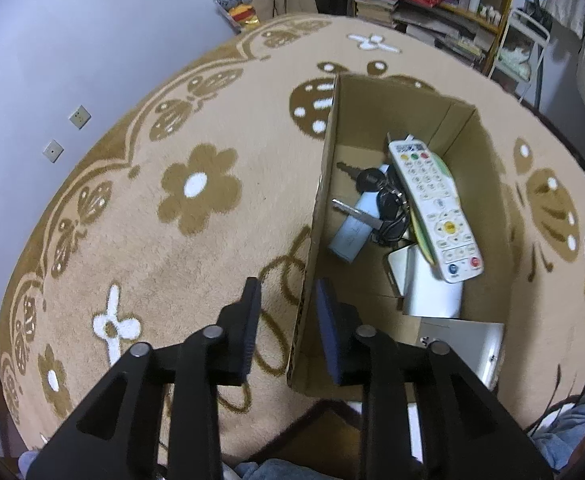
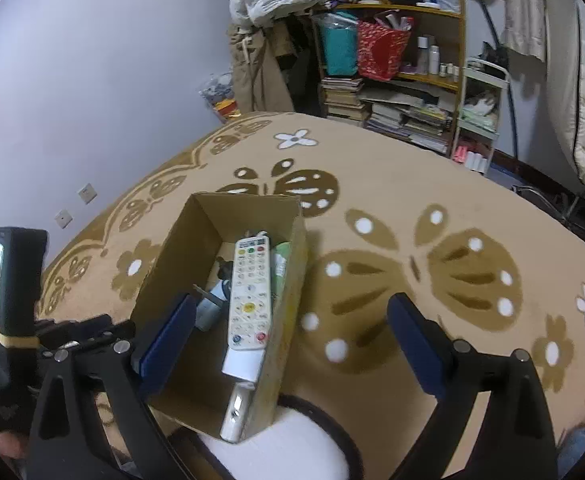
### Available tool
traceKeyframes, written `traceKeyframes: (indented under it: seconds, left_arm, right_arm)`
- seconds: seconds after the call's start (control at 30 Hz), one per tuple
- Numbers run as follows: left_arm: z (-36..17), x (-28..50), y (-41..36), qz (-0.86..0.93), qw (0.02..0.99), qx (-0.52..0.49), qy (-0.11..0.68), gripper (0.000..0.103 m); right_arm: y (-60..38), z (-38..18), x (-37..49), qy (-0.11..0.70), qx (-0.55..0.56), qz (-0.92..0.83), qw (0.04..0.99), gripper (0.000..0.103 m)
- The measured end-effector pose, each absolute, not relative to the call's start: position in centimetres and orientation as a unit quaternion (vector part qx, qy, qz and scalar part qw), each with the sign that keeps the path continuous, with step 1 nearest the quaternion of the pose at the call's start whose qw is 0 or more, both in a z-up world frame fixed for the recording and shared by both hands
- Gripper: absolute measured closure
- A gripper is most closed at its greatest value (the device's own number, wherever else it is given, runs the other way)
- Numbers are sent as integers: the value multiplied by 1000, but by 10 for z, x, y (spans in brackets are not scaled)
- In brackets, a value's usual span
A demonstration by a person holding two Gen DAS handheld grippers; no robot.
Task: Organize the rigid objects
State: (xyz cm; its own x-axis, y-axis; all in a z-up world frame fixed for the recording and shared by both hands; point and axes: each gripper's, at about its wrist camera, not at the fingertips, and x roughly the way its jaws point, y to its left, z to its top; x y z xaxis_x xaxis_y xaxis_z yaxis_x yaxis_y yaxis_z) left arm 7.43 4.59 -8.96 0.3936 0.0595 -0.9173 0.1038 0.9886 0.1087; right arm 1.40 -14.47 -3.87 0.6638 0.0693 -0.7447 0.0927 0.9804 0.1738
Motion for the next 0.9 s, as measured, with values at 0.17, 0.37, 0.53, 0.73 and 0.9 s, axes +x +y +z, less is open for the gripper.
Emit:
traceKeyframes:
  seconds: [0.17,0.37,0.53,0.73,0.9]
  left_arm:
    - [-72,56,48,-15,845,85,528,58]
    - [-38,28,40,-36,874,94,475,27]
    - [-22,11,33,-25,889,106,444,12]
    - [-5,-9,32,-32,912,98,397,11]
    - [4,-28,35,-28,926,94,365,7]
  right_arm:
    - [-153,-28,-7,399,104,-16,911,2]
    - [-154,-12,-39,359,73,-31,930,2]
    - [-157,-6,-63,348,75,-22,934,0]
    - [-165,-3,-83,330,81,-27,940,0]
    - [-174,-1,-99,316,103,-31,943,0]
